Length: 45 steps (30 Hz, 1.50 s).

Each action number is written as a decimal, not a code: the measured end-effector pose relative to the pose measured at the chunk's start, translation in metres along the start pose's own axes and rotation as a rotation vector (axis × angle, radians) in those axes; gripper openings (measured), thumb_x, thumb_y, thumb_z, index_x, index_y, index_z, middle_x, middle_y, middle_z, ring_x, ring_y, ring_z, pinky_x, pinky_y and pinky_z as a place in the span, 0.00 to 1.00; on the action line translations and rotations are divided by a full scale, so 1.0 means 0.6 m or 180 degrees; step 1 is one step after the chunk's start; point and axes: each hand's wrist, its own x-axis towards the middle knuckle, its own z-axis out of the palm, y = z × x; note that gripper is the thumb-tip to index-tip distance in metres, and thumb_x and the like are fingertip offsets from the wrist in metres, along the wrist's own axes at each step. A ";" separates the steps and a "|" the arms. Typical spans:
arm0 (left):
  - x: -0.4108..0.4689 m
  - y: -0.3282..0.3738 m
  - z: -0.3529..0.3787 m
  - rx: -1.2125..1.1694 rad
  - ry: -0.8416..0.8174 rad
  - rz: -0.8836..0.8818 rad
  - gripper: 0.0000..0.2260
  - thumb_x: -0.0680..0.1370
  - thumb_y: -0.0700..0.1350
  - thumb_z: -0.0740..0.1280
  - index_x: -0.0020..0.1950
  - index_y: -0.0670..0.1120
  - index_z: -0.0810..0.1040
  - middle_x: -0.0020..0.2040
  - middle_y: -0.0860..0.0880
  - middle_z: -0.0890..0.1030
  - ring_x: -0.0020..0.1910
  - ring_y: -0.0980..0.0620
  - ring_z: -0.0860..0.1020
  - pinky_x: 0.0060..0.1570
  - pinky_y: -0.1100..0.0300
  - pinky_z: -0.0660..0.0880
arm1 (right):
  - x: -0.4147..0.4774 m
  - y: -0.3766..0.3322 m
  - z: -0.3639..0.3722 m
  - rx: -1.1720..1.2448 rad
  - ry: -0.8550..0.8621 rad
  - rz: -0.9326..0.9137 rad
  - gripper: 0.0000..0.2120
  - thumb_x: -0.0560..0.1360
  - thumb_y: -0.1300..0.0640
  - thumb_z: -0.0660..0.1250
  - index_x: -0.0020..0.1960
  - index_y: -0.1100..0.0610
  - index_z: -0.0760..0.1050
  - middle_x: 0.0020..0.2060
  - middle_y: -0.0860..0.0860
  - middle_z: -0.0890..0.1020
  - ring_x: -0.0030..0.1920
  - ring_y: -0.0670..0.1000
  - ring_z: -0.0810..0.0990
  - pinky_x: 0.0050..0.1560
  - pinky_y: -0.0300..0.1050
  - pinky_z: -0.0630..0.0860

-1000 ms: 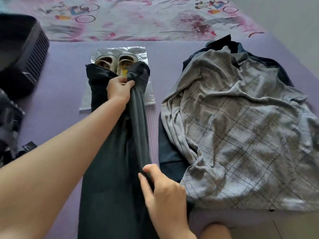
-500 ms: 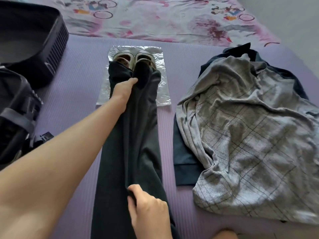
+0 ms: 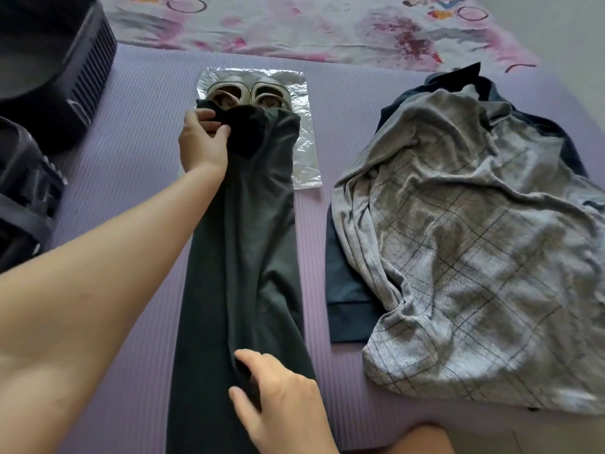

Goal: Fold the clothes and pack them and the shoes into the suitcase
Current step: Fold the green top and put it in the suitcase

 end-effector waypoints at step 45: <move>-0.550 -0.182 -0.313 -0.0023 -0.1531 -0.1275 0.09 0.74 0.44 0.71 0.52 0.50 0.76 0.46 0.49 0.81 0.48 0.52 0.80 0.41 0.61 0.80 | -0.228 0.031 0.006 0.0207 0.0395 0.1143 0.05 0.75 0.55 0.66 0.45 0.48 0.71 0.49 0.42 0.71 0.48 0.44 0.74 0.40 0.40 0.73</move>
